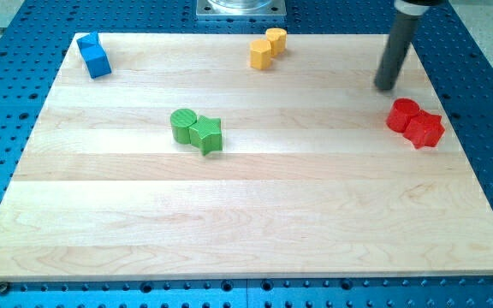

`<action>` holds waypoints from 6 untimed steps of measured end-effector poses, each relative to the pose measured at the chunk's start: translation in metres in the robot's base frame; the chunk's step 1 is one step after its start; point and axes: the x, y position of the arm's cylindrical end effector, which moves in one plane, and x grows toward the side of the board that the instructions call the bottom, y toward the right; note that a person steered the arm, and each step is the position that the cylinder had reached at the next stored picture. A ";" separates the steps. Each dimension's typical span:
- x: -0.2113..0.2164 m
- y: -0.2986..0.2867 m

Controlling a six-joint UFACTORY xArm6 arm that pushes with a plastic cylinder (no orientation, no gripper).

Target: Move the red blocks diagonal to the top right of the green blocks

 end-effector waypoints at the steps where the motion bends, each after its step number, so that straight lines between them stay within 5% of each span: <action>1: 0.011 0.047; 3: 0.177 0.072; 6: 0.110 -0.007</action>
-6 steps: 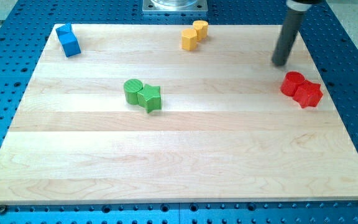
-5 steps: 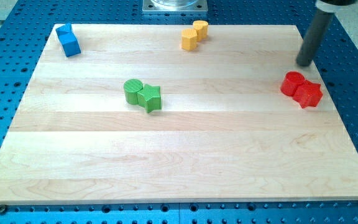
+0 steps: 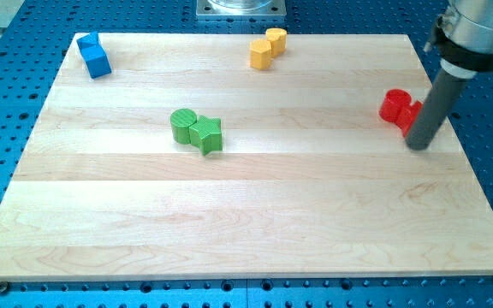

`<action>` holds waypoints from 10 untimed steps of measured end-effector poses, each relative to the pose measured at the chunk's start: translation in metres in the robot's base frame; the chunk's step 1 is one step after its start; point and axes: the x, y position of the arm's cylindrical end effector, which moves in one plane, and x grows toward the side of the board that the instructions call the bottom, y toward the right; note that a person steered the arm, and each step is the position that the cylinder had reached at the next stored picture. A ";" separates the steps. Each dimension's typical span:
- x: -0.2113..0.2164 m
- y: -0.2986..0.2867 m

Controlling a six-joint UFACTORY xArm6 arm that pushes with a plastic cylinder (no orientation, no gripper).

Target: Move the red blocks diagonal to the top right of the green blocks

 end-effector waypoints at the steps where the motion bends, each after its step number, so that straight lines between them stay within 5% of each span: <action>1: -0.020 0.001; 2: -0.015 0.024; 4: -0.080 -0.030; 5: -0.063 -0.002; 6: -0.097 0.026; 10: -0.150 -0.093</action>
